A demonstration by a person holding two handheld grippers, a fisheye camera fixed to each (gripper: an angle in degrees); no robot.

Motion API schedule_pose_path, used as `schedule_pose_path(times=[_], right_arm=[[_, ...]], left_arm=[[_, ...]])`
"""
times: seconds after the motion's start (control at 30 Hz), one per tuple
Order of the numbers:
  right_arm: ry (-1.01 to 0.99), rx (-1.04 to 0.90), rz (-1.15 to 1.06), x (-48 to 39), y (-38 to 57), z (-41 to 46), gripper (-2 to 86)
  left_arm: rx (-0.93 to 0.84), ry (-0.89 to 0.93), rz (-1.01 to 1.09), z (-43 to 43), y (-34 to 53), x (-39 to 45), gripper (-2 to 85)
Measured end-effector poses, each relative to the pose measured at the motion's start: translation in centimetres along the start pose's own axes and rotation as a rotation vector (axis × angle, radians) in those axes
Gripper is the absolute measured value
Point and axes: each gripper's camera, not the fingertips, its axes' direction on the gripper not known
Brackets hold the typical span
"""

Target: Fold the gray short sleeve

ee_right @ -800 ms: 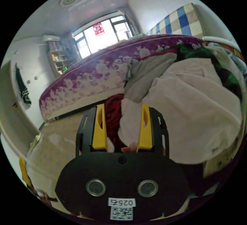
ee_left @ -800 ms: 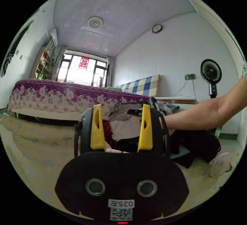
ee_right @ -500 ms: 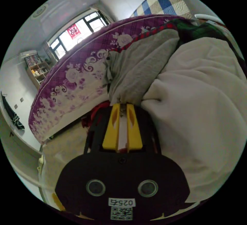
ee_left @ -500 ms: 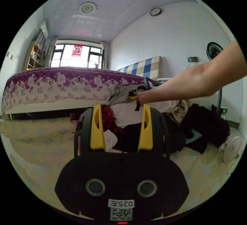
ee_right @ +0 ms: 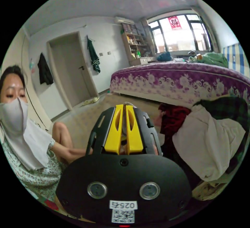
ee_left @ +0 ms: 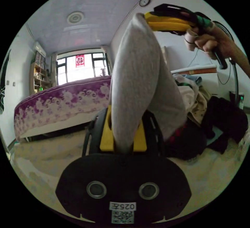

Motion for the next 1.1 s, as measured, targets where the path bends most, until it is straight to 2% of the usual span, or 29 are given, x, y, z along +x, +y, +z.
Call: schedule_pose_path(times=[0.1, 0.2, 0.27, 0.33, 0.37, 0.5, 0.57, 0.63, 0.67, 0.8, 0.93, 1.03, 1.1], right_arm=[[-0.003, 0.027, -0.097, -4.6, 0.6, -2.0, -0.4], [-0.084, 0.036, -0.200, -9.5, 0.6, -2.9, 0.7], [-0.145, 0.038, -0.325, -13.3, 0.5, -3.6, 4.9], [-0.131, 0.094, -0.409, -16.5, 1.0, -4.7, 10.5], [-0.085, 0.131, -0.504, -19.3, 1.5, -5.4, 13.9], [0.189, 0.226, -0.808, -30.1, 3.1, -4.1, 13.6], [0.398, 0.231, -0.985, -36.6, 3.5, -1.0, 12.3], [0.409, 0.238, -1.047, -39.1, 3.2, 0.8, 8.2], [0.377, 0.290, -1.055, -39.8, 3.0, 1.0, 3.7], [0.156, 0.239, -0.906, -39.0, -1.1, -0.6, 1.4], [-0.196, 0.009, -0.683, -36.2, -8.0, 1.3, -0.4], [-0.355, -0.073, -0.549, -34.9, -11.4, 3.1, -0.8], [-0.392, -0.050, -0.497, -34.6, -13.0, 3.1, -0.8]], left_arm=[[0.008, -0.026, 0.026, -8.9, -1.8, -1.6, 6.0], [-0.161, 0.114, -0.001, -15.2, -6.4, -6.1, 4.8], [-0.256, 0.184, -0.043, -18.7, -10.2, -9.7, 4.1], [-0.304, 0.124, -0.032, -20.8, -13.0, -11.4, 3.8], [-0.316, 0.069, -0.025, -21.9, -14.8, -12.3, 3.7], [-0.418, -0.006, 0.063, -23.6, -20.9, -12.9, 3.7], [-0.523, -0.050, 0.216, -23.6, -24.1, -11.4, 4.0], [-0.579, -0.045, 0.285, -23.7, -25.5, -10.6, 4.5], [-0.611, -0.027, 0.328, -24.0, -26.2, -10.2, 5.1], [-0.681, -0.108, 0.476, -25.1, -25.6, -10.6, 8.6], [-0.756, 0.113, 0.474, -27.1, -21.3, -12.2, 12.9], [-0.660, 0.201, 0.416, -30.1, -18.4, -13.0, 13.7], [-0.601, 0.216, 0.335, -31.7, -17.0, -14.3, 14.5]])
